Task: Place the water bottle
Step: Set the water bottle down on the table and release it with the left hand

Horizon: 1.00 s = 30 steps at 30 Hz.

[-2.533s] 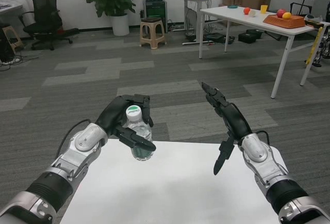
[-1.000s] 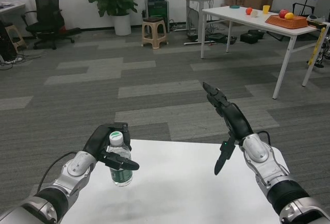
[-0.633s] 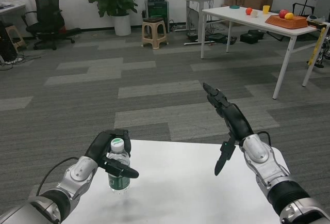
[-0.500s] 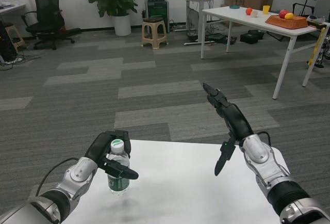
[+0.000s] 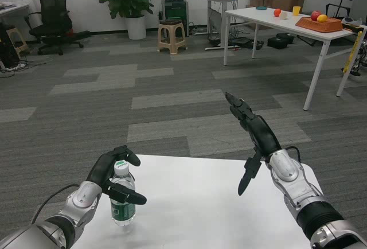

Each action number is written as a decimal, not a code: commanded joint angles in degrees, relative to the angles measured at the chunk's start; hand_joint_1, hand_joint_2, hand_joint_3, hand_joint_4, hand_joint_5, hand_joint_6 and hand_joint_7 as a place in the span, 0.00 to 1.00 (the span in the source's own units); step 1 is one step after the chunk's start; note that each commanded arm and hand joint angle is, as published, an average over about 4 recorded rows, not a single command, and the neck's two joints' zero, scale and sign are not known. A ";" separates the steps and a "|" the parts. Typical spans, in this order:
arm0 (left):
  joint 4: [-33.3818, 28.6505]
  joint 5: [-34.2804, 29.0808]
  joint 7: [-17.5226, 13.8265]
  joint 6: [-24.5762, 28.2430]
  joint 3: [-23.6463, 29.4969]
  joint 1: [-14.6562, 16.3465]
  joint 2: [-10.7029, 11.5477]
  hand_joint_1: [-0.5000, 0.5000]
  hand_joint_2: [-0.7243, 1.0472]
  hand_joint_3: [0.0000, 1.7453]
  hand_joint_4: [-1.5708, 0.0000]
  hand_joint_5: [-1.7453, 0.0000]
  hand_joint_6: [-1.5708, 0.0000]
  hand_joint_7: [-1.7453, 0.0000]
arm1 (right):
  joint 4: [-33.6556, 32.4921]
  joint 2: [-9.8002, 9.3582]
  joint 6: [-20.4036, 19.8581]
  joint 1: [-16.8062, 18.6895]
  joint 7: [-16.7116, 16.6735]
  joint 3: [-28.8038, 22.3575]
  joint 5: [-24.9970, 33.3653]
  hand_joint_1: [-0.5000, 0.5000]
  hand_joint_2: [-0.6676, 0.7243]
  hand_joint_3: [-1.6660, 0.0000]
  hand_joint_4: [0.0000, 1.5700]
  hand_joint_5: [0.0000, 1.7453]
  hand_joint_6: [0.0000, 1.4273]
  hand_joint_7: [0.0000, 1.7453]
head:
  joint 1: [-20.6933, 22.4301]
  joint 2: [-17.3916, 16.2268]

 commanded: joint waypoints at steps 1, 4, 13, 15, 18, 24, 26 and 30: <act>0.17 -2.03 0.79 -1.72 0.31 -0.16 -0.07 0.59 0.40 0.05 0.32 0.00 0.62 0.20 | 0.34 0.06 -0.14 -1.07 -0.46 0.16 0.31 0.04 0.95 1.00 0.00 0.00 0.00 0.00 | 0.17 -0.01; 0.17 -2.74 0.79 -1.79 0.05 -0.11 -0.07 0.54 0.43 0.05 0.36 0.00 0.65 0.21 | 0.39 0.08 -0.14 -1.23 -0.46 0.22 0.31 0.04 0.95 1.00 0.00 0.00 0.00 0.00 | 0.13 -0.15; 0.11 -4.21 -1.98 1.25 -0.94 0.24 0.13 0.29 0.33 0.05 0.92 0.00 0.95 0.49 | 0.50 0.24 -0.14 -1.31 -0.48 0.22 0.31 0.04 0.95 1.00 0.00 0.00 0.00 0.00 | 0.18 -0.18; 0.02 -6.54 -3.96 3.40 -2.90 0.32 0.20 0.15 0.30 0.05 1.00 0.04 1.00 0.66 | 0.56 0.24 -0.14 -1.34 -0.53 0.22 0.31 0.04 0.95 1.00 0.00 0.00 0.00 0.00 | 0.26 -0.20; 0.00 -10.65 -6.15 5.84 -6.83 0.32 0.33 0.06 0.30 0.05 1.00 0.26 1.00 0.79 | 0.65 0.24 -0.14 -1.40 -0.50 0.22 0.31 0.04 0.95 1.00 0.00 0.00 0.00 0.00 | 0.28 -0.24; -0.14 -12.32 -8.79 8.67 -8.94 0.30 0.39 0.00 0.11 0.05 1.00 0.71 1.00 0.93 | 0.67 0.24 -0.14 -1.42 -0.55 0.22 0.31 0.04 0.95 1.00 0.00 0.00 0.00 0.00 | 0.23 -0.40; -0.42 -12.38 -9.76 9.20 -9.16 0.26 0.46 0.00 0.06 0.05 1.00 0.71 1.00 0.95 | 0.72 0.24 -0.14 -1.45 -0.55 0.22 0.31 0.04 0.95 1.00 0.00 0.00 0.00 0.00 | 0.28 -0.42; -1.06 -12.82 -11.45 9.66 -9.01 0.17 0.66 0.01 0.05 0.05 1.00 0.74 1.00 1.00 | 0.74 0.24 -0.14 -1.42 -0.53 0.22 0.31 0.04 0.95 1.00 0.00 0.00 0.00 0.00 | 0.31 -0.39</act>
